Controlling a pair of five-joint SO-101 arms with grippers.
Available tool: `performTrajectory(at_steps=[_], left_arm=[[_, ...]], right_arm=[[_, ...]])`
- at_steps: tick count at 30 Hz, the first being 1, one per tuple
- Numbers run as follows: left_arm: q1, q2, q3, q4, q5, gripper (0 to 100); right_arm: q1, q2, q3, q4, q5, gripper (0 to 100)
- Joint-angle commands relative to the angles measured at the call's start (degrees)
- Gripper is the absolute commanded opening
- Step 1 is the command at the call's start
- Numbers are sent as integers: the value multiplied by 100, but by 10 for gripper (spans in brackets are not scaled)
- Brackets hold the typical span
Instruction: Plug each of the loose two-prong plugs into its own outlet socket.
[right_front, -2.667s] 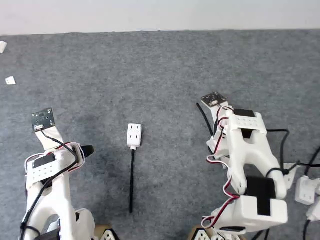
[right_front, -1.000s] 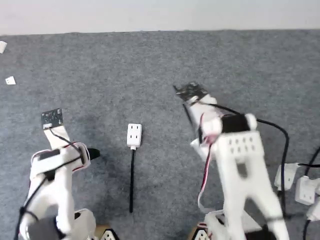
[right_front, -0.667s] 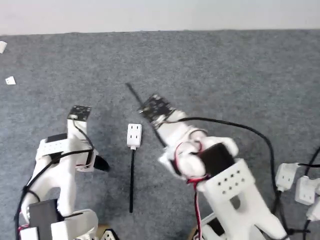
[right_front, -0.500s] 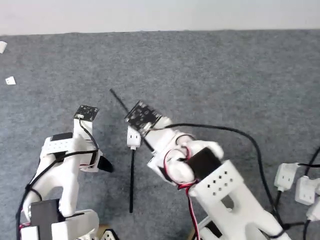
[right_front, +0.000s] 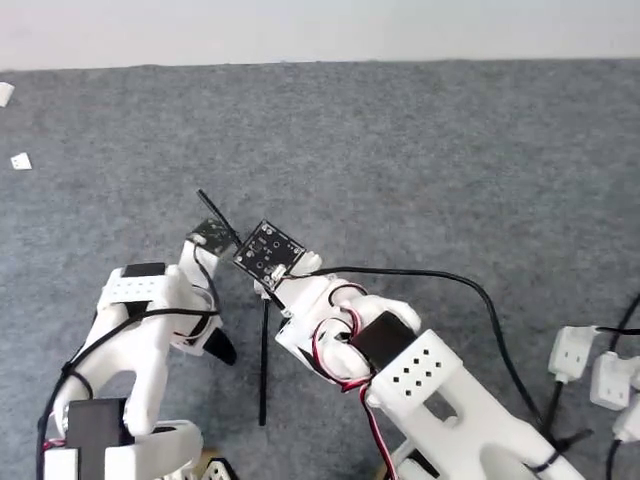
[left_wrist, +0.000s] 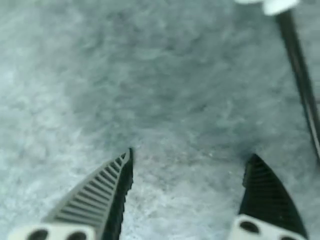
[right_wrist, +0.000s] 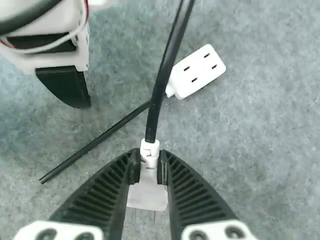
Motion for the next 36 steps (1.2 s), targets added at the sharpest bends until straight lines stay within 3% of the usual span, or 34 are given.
performTrajectory(at_steps=[1,16,23,30,36], left_arm=[[334,0,13,141,-132,333],[1108,-79,40,255,-141,333],[1459,-1793,1235,123,-695,333],[2013,-3859,2422,-26,-325,333],[2145,-4026,2519,-123,273,333]], right_arm=[[-4,48,26,-207,-70,9],[-154,57,70,-321,-448,9],[57,48,70,-321,-501,9],[57,4,237,-426,-510,9],[57,-4,378,-585,-510,9]])
